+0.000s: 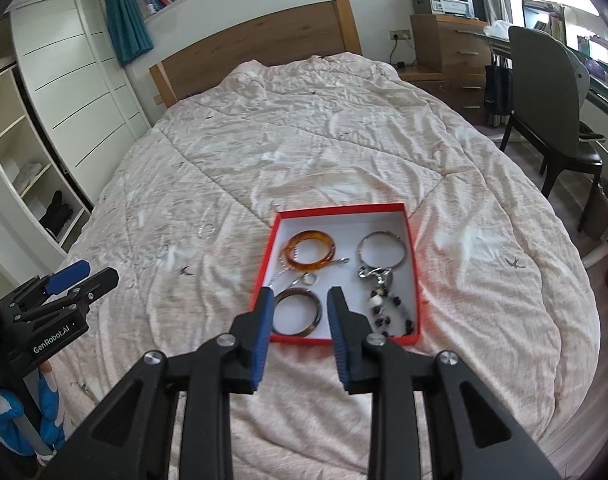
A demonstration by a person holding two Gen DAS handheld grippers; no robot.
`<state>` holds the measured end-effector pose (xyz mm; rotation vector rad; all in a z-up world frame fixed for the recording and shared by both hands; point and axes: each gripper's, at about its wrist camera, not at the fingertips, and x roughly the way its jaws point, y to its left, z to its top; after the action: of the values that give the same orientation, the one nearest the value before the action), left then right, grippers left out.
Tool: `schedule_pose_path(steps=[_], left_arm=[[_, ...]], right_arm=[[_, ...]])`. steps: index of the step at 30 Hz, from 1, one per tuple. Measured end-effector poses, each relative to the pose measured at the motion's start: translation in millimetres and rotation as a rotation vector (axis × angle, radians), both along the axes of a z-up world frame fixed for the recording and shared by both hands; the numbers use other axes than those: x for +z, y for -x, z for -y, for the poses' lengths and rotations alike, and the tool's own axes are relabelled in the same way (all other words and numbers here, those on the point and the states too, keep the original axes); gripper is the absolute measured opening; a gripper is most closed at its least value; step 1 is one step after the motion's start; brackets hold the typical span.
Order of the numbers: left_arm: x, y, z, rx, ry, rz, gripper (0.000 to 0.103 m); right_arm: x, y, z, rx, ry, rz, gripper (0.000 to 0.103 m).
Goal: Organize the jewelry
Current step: 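Move both open tools back over the remaining silver rings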
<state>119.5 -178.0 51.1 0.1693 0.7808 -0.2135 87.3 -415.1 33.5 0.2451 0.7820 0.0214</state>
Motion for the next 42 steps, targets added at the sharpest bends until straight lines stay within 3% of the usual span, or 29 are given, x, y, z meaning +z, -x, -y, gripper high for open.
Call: schedule_pose_path(steps=[11,18,24,34,38,42], left_arm=[[5,46,-74,0.097,0.029,0.037,0.057],[-7,73,-162,0.243,0.048,-0.001,0.057],[-1,90,-216,0.351,0.084,0.01,0.057],[13,100,-227,0.416,0.065,0.044,0.066],[16,94,-217,0.421,0.013,0.061,0.073],[16,80,-208,0.415,-0.015,0.055,0.074]], right_arm=[[25,33,-47,0.061,0.031,0.051,0.026],[37,51,-70,0.086,0.037,0.081,0.027],[48,64,-93,0.136,0.054,0.104,0.026],[54,71,-102,0.181,0.041,0.131,0.026],[44,56,-101,0.189,0.023,0.113,0.026],[33,37,-106,0.206,0.009,0.094,0.027]])
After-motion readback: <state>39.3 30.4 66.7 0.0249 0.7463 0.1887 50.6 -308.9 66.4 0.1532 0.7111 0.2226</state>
